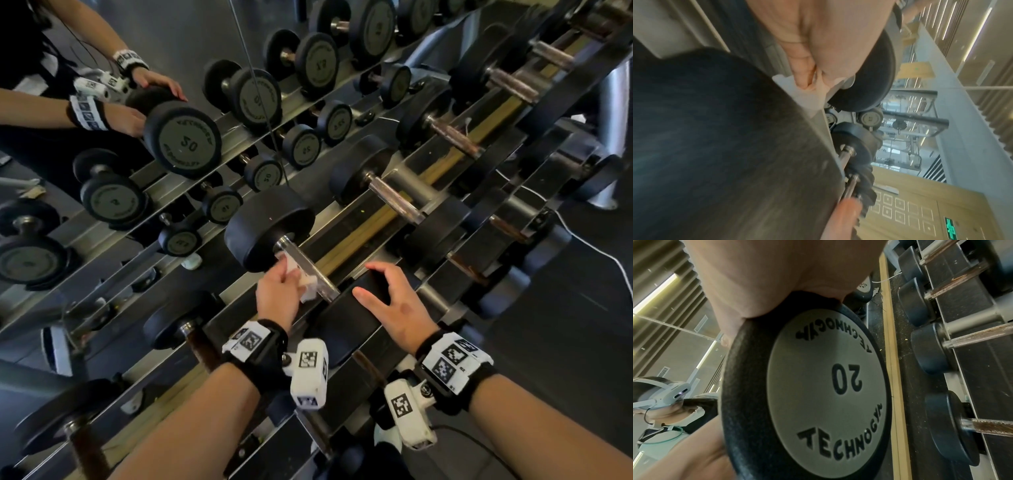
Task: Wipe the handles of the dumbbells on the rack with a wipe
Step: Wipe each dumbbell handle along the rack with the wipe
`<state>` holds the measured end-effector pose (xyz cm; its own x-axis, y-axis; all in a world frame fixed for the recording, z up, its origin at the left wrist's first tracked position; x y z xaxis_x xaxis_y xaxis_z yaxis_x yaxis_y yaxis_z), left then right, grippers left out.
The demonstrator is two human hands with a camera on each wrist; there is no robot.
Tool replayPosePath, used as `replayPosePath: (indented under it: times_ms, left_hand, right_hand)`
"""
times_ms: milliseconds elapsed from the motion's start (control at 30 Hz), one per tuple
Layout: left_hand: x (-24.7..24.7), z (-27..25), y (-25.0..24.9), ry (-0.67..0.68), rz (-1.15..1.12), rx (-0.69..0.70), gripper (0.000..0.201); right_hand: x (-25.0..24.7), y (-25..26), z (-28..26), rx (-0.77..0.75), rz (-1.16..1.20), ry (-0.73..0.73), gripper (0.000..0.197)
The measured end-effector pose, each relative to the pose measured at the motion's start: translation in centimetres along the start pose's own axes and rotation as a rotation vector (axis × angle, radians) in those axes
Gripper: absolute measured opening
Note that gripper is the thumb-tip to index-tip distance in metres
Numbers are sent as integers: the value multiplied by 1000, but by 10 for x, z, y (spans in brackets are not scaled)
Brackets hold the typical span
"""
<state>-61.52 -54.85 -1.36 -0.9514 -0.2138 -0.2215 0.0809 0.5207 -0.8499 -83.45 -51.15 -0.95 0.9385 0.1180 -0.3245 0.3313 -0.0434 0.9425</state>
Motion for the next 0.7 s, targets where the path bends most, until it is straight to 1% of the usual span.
replayPosePath:
  times_ms: [67,133,233,267,333,367,400,433,500,533,600,700]
  left_hand:
    - [-1,5,-11,-67,-20,7,36]
    - [1,0,-13,-76,45,28,33]
    - [7,-19,-7,17,205,61,17]
    - [9,-25,-5,64,270,82,16]
    - [10,-31,-3,155,375,128,20]
    - [9,-32,-3,190,371,132,18]
    - [6,-33,-6,215,322,115,16]
    - [1,-33,-9,216,245,78,16]
    - [-9,-23,-14,120,140,33,20]
    - [-12,-16,-18,66,165,53,23]
    - [-10,-9,-25,18,262,110,35]
    - [4,-17,-23,63,329,120,40]
  right_hand:
    - [0,0,0,4,6,-3,60]
    - [1,0,0,4,6,-8,60]
    - [1,1,0,2,3,-18,60]
    - [1,1,-1,2,1,-18,60]
    - [0,2,-1,0,2,-22,60]
    - [0,3,-2,0,2,-22,60]
    - [0,4,-2,2,5,-18,59]
    - [0,4,-2,6,9,-12,58]
    - [0,5,-2,10,16,-4,55]
    - [0,5,-2,12,19,-3,53]
    - [0,5,-2,11,16,-7,56]
    - [-1,6,-2,2,13,-10,59]
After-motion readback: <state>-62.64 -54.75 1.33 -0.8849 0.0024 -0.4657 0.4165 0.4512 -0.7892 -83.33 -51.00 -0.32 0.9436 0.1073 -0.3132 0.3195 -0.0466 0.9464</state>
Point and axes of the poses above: each hand's wrist, its own z-axis towards the middle knuckle, its own x-axis out of the palm, y = z × x, the point moved 5 cm from there along z, towards the middle knuckle, and after that the axes turned 4 degrees about -x, right-handed, at the moved point
